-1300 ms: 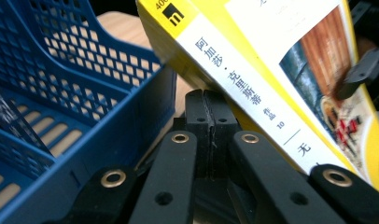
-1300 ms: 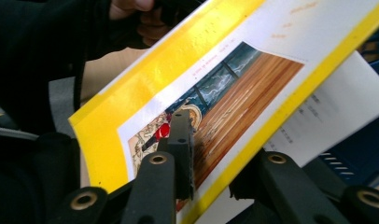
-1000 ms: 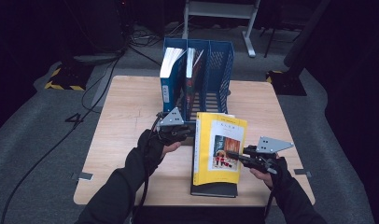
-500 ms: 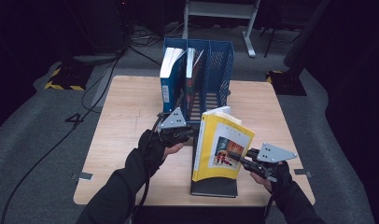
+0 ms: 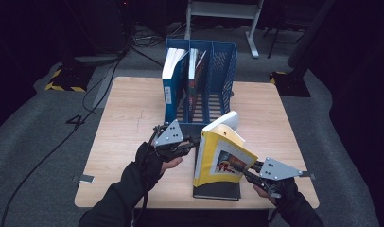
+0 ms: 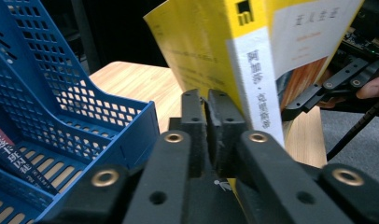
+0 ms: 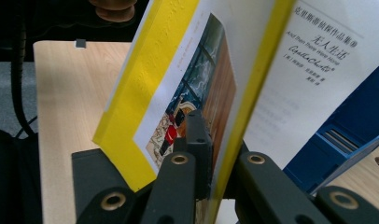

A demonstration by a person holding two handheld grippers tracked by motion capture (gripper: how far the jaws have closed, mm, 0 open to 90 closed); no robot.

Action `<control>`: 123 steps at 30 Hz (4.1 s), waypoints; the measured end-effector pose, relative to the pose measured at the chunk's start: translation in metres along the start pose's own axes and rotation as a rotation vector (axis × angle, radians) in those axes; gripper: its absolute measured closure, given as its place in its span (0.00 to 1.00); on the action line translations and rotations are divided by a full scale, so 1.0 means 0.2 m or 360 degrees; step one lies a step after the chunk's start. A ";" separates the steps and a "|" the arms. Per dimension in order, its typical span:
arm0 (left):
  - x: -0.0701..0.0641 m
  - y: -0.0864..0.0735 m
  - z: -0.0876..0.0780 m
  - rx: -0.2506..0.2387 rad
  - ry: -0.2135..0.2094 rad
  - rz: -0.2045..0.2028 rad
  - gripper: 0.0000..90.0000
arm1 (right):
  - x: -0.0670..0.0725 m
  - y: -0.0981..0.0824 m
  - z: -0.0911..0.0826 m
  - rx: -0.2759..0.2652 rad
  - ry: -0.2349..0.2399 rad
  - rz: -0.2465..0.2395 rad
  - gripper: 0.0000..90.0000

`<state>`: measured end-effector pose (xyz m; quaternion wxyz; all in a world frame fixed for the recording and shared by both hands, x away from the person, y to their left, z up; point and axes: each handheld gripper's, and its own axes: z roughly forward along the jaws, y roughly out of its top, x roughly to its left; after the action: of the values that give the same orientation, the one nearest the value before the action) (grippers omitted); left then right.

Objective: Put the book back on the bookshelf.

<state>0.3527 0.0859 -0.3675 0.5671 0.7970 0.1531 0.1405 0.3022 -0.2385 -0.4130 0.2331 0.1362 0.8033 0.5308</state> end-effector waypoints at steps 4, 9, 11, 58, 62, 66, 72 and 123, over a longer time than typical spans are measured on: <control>-0.06 0.00 -0.02 0.0018 0.0069 0.0071 0.87 | 0.02 0.00 -0.02 -0.0003 0.0034 -0.0011 0.98; -0.11 -0.01 -0.04 0.0044 0.0122 0.0114 0.78 | 0.05 0.00 -0.03 -0.0005 0.0054 -0.0039 0.98; -0.13 -0.01 -0.05 0.0063 0.0138 0.0100 0.72 | 0.07 0.00 -0.04 -0.0002 0.0048 -0.0076 0.98; -0.18 -0.05 0.12 0.0076 -0.0086 0.0032 0.52 | 0.05 -0.02 -0.04 0.0024 0.0026 -0.0060 0.87; -0.18 -0.02 0.12 0.0047 -0.0097 0.0099 0.61 | 0.03 -0.03 -0.04 0.0041 -0.0046 -0.0046 0.77; -0.20 0.01 0.12 0.0021 -0.0156 0.0160 0.72 | 0.00 -0.04 -0.05 0.0051 -0.0112 -0.0011 0.69; -0.20 0.03 0.13 0.0030 -0.0141 0.0186 0.79 | -0.02 -0.06 -0.04 0.0084 -0.0175 -0.0010 0.64; -0.15 0.26 0.26 0.0084 -0.0053 0.0057 0.83 | -0.24 -0.37 -0.14 0.0455 -0.0359 0.0292 0.43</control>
<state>0.3509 0.0123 -0.3364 0.5459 0.8164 0.1331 0.1332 0.3313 -0.3130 -0.4596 0.2506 0.2990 0.8235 0.4119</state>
